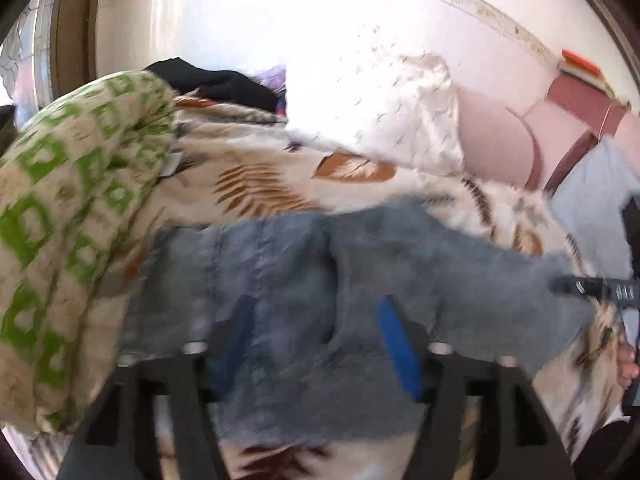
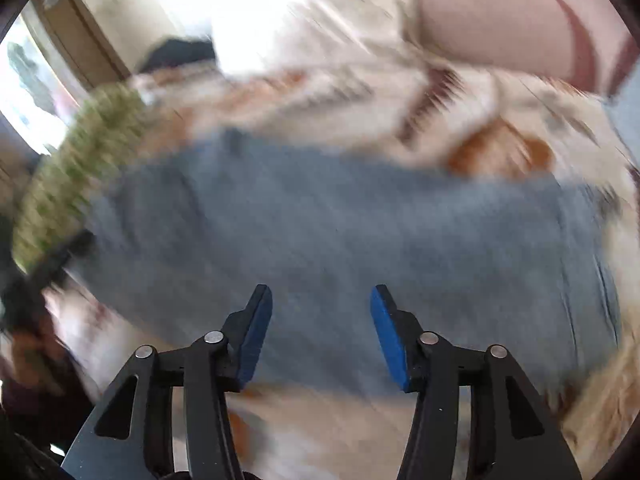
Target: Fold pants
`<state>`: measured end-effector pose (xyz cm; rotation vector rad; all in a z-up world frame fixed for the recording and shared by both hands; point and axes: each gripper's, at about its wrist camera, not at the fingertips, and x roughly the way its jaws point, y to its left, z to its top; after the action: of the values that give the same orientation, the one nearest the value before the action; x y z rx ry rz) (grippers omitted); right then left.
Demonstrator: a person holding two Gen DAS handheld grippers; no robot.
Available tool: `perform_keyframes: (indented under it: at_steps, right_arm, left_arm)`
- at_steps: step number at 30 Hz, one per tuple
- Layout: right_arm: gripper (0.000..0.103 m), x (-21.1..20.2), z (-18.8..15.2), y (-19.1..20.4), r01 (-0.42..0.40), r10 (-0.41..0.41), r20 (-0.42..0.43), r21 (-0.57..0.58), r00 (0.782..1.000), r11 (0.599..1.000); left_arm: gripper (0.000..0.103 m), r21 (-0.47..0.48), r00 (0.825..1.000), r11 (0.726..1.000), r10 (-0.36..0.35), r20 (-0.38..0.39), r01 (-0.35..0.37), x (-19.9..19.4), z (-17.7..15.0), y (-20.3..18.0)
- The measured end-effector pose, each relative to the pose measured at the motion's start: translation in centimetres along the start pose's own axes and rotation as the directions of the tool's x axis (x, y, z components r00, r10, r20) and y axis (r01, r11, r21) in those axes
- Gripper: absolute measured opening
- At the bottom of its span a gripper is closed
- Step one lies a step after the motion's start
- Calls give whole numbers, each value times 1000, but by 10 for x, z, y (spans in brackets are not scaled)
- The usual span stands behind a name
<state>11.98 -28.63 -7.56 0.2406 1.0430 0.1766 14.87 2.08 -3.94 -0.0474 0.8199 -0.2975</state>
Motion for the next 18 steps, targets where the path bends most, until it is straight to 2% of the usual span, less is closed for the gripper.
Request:
perform_keyframes:
  at_steps: [2,3,5,7,10,12,15,18]
  right_arm:
    - [56,1,40,15,-85,85,32,4,996,996]
    - [63,4,58,21,-120,119,42,6,992,993]
    - [71,21,95,35,-191,191,28,8,981,982]
    - [71,49,124,48,-243,244,-34,11,969,970]
    - [71,89,149,51,-304,311,-109,72,944,950]
    - [71,114,162,48,-299,312,-133,112,941,948]
    - [71,145,171,40,-333,368,-197,189,909,924]
    - [68,165,166,47,-386,441,-304,227,844,894]
  left_arm:
    - [71,-12,998,998,-57,-41,56,15,2,-13]
    - [71,-10,995,996,-86,-55,86,23,-1,-20]
    - [71,34,994,995,-92,-67,94,32,-11,-33]
    - [71,104,996,992,-60,-73,67,37,-21,-38]
    - [71,89,988,992,-71,-139,84,48,-28,-30]
    - [71,105,986,991,-70,-154,87,49,-29,-29]
    - [71,141,984,986,-60,-170,85,47,-32,-31]
    - [71,146,981,985,-61,-184,89,44,-34,-30]
